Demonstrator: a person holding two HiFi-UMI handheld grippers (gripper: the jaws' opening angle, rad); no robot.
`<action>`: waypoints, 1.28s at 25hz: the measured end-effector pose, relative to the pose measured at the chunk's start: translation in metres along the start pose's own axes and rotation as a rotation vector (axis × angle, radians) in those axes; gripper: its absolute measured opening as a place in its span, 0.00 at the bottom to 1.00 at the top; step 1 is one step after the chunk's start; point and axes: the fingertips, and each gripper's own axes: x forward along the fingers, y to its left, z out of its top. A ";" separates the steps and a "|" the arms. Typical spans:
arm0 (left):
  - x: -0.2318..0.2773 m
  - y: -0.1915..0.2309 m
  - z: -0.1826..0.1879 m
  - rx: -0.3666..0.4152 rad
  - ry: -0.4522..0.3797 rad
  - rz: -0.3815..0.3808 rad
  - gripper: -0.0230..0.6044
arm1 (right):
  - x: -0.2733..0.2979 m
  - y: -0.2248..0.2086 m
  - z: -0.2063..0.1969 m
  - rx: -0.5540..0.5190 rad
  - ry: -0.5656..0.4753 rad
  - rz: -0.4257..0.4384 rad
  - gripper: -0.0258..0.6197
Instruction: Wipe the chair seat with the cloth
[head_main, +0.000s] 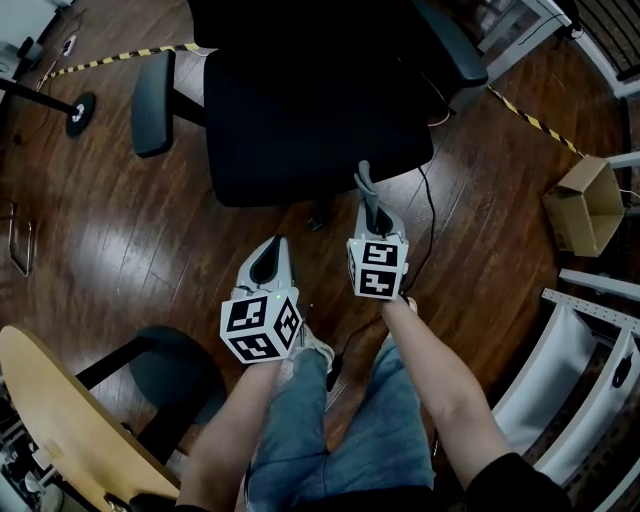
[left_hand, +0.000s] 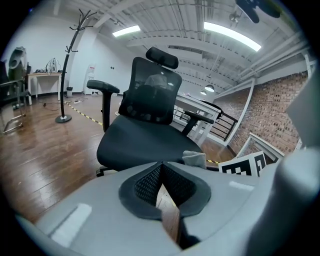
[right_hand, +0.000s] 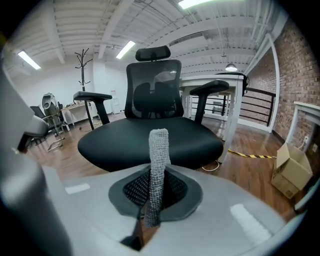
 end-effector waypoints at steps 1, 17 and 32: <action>-0.004 0.006 -0.001 -0.001 -0.001 0.001 0.04 | 0.000 0.010 -0.002 -0.001 0.002 0.007 0.05; -0.052 0.105 -0.007 -0.068 -0.024 0.098 0.04 | 0.015 0.181 0.000 -0.044 -0.007 0.189 0.05; -0.060 0.134 0.004 -0.132 -0.066 0.093 0.04 | 0.007 0.243 0.014 -0.104 -0.018 0.277 0.05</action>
